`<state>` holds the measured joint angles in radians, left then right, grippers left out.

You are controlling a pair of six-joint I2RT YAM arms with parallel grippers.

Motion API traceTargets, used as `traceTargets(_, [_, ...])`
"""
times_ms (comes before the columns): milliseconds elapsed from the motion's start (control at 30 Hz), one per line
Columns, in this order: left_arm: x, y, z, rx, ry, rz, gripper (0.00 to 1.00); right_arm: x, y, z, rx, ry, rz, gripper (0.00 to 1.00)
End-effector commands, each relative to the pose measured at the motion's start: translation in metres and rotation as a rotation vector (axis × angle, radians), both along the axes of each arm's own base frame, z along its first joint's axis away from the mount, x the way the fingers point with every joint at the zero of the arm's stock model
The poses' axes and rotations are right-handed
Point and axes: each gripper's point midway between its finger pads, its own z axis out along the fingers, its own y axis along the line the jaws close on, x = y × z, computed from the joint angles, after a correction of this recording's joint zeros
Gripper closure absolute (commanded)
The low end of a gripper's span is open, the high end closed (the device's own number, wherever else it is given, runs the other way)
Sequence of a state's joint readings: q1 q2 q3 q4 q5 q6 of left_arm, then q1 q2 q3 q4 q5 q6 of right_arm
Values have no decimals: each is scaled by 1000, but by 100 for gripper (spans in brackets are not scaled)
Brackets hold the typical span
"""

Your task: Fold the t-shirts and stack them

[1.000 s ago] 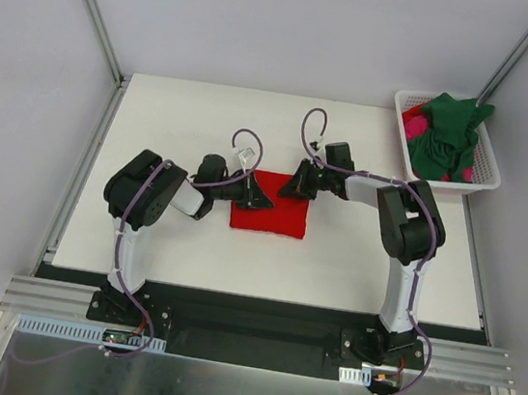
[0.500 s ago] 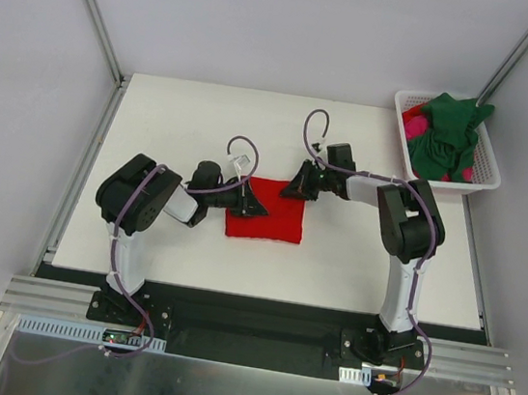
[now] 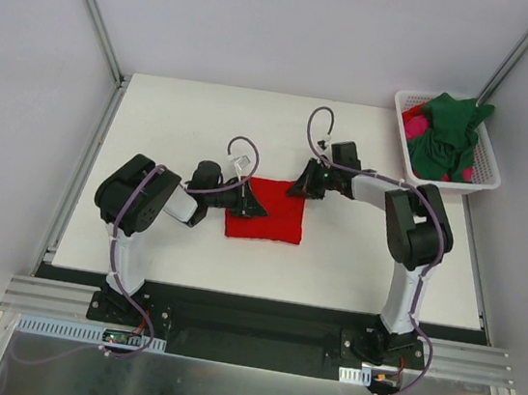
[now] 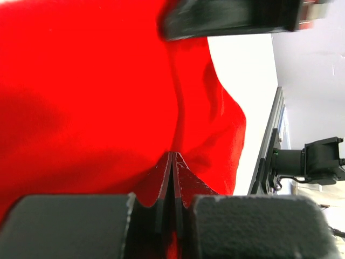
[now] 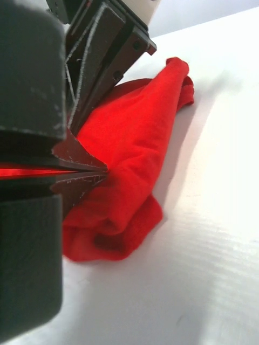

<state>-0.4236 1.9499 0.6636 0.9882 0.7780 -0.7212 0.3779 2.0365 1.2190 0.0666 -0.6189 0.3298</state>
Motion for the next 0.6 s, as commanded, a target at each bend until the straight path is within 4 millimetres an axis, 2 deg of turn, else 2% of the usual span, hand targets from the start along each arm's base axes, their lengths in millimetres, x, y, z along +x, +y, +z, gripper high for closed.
traceTargets(0, [-7, 1, -5, 16, 28, -37, 100, 7, -22, 60, -47, -189, -17, 98])
traceTargets(33, [-6, -1, 2, 7, 13, -42, 100, -1, -25, 64, -60, -176, -11, 98])
traceTargets(67, [-5, -2, 6, 0, 6, -48, 100, -5, -27, 81, -52, -210, -10, 98])
traceTargets(167, [0, -7, 28, -29, -28, -55, 100, -18, -32, 101, -52, -239, 6, 99])
traceTargets(267, [5, -13, 55, -70, -57, -70, 100, -32, -31, 110, -35, -233, 30, 99])
traceTargets(333, [10, -15, 70, -90, -82, -68, 100, -44, -31, 110, -28, -217, 40, 99])
traceTargets(433, [17, -18, 79, -96, -108, -65, 100, -64, -25, 101, -36, -192, 70, 98])
traceTargets(500, [20, -19, 77, -92, -107, -68, 100, -77, -24, 90, -48, -165, 81, 99])
traceTargets(567, [25, -19, 72, -86, -103, -63, 100, -85, -20, 87, -46, -160, 89, 99])
